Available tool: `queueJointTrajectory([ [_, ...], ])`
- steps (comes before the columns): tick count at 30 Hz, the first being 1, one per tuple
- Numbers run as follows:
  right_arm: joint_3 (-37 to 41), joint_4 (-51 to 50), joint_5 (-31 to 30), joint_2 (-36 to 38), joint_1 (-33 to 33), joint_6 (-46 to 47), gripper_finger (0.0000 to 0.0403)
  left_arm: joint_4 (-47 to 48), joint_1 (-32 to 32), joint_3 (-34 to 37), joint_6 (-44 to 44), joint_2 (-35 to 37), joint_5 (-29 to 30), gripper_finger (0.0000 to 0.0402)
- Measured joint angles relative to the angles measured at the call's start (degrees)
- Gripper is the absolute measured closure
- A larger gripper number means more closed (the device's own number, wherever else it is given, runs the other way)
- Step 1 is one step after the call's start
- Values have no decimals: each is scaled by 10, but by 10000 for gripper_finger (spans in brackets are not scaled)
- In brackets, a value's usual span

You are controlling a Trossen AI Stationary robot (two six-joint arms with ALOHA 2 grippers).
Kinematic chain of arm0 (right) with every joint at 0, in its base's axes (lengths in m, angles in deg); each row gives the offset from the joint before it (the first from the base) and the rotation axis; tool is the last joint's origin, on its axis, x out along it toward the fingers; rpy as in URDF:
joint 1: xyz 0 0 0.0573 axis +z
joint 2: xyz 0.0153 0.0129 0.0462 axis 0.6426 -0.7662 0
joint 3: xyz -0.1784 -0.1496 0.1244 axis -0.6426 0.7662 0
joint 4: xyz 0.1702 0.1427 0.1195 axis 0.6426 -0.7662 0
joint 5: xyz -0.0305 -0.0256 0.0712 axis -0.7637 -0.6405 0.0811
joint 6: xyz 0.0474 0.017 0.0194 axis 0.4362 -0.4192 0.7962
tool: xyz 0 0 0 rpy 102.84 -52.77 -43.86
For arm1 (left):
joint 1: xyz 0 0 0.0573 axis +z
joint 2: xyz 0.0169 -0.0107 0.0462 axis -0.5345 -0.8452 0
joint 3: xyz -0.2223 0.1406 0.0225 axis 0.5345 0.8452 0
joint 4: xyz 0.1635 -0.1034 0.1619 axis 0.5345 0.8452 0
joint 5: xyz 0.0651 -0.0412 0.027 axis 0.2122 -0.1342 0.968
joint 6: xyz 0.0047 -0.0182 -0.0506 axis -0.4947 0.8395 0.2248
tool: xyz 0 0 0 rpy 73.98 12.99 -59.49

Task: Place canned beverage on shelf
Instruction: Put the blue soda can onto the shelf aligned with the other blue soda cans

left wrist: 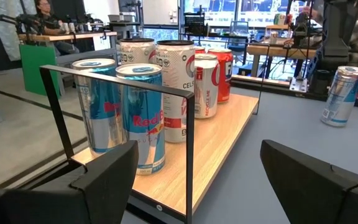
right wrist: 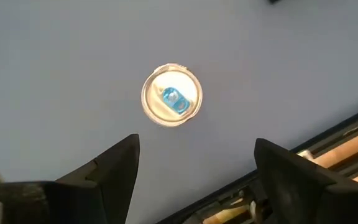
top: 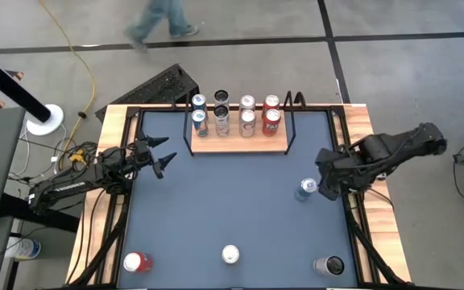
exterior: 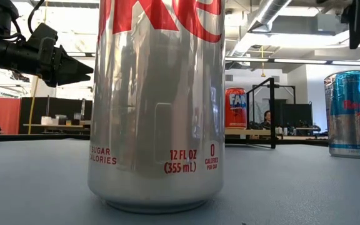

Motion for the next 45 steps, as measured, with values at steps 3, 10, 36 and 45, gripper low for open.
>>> queueJointTrajectory([
  [3, 0, 5, -35, -11, 15, -6, 97, 0, 0, 0, 0, 0, 0, 74],
  [10, 0, 24, -64, -56, 64, -17, 97, 0, 0, 0, 0, 0, 0, 74],
  [36, 0, 31, -66, -135, 16, -103, 97, 0, 0, 0, 0, 0, 0, 74],
  [45, 23, 55, -27, -145, -9, -134, 97, 0, 0, 0, 0, 0, 0, 74],
])
